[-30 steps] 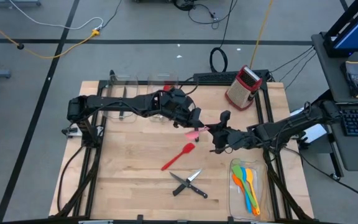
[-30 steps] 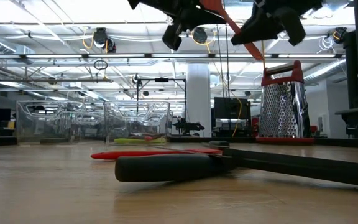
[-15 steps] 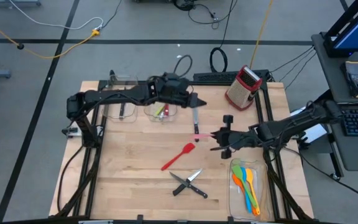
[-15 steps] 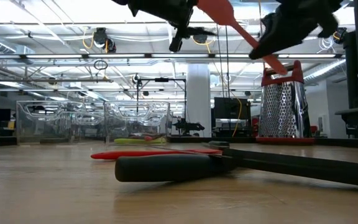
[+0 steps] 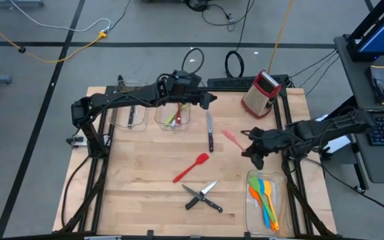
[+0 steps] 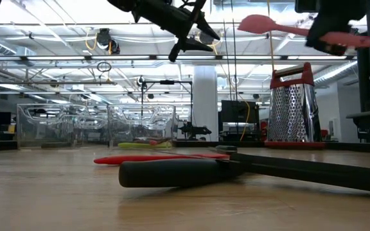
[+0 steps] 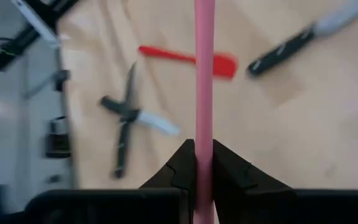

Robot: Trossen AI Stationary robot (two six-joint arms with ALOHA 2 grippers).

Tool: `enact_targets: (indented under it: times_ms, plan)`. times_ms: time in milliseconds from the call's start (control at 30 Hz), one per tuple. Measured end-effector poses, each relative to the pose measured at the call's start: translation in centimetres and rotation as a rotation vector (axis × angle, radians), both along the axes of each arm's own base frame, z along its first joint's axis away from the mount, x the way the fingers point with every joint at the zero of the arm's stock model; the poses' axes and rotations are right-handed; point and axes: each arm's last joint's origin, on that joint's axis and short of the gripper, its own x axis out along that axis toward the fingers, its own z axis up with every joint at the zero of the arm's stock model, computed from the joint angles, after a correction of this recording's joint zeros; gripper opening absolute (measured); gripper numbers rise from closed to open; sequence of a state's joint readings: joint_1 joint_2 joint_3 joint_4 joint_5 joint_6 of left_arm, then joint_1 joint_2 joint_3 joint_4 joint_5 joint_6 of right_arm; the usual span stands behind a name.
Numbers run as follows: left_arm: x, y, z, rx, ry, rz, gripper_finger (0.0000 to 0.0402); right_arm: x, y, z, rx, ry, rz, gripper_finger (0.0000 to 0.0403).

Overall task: Pick & Place Kitchen Items
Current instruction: Put the pink spatula into the bottom transparent bin

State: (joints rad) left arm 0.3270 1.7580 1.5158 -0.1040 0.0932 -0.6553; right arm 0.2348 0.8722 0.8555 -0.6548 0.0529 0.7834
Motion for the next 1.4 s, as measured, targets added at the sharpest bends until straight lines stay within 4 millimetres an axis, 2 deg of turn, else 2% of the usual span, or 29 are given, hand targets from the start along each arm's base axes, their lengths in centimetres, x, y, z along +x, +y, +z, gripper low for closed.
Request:
enact_targets:
  times_ms: [267,600,767,1100,1233,1400]
  plan:
    - [0.0,-0.5,-0.4,0.197,0.096,-0.036,0.0159,-1.4,0.9,0.4,0.372,0.119,0.015,0.0020]
    - [-0.1,-1.3,-1.1,0.245,0.189,-0.076,0.0159,-3.5,3.2,0.8,0.673,0.297,-0.073,0.0020]
    - [0.2,-2.5,-1.2,0.297,0.211,-0.130,0.0159,-4.7,4.8,0.5,0.765,0.438,-0.162,0.0020]
    - [0.8,-4.7,-1.2,0.381,0.212,-0.218,0.0159,-6.9,8.3,-0.1,0.846,0.564,-0.369,0.0020]
    - [0.9,-5.3,-1.2,0.394,0.209,-0.240,0.0159,-7.0,10.1,-0.8,0.842,0.616,-0.403,0.0020]
    - [0.9,-5.6,-1.0,0.390,0.196,-0.270,0.0159,-5.9,12.0,-1.6,0.853,0.615,-0.395,0.0020]
